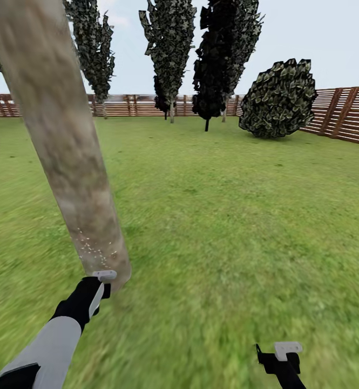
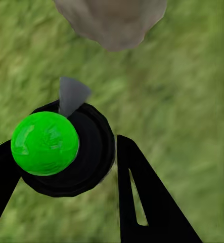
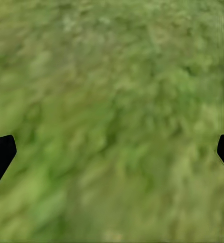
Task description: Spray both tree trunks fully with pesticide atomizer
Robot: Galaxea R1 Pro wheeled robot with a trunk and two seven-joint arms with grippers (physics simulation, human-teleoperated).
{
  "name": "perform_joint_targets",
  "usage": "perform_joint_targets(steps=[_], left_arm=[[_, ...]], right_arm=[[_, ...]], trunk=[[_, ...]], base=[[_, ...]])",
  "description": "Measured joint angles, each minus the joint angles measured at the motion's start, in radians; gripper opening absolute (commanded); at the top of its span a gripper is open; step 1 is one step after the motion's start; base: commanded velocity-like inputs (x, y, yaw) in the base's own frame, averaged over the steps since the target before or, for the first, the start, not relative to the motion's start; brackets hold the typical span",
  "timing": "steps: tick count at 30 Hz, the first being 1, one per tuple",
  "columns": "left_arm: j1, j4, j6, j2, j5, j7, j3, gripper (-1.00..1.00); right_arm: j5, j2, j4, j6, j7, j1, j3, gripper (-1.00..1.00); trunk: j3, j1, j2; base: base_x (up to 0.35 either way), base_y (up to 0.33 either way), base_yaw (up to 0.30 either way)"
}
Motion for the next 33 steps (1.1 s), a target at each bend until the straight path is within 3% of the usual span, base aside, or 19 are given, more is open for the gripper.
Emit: perform_joint_targets(steps=[15, 33], left_arm=[[0.000, -0.004, 0.000, 0.002, -0.001, 0.008, 0.002, -1.00], [0.000, -0.002, 0.000, 0.002, -0.004, 0.009, -0.005, -1.00]], right_arm=[[0.000, 0.002, 0.000, 0.000, 0.000, 0.000, 0.000, 1.00], [0.000, 0.002, 0.000, 0.000, 0.000, 0.000, 0.000, 1.00]], trunk=[[0.000, 0.000, 0.000], [0.000, 0.000, 0.000]], base=[[0.012, -0.277, 0.238], [0.131, -0.274, 0.264]])
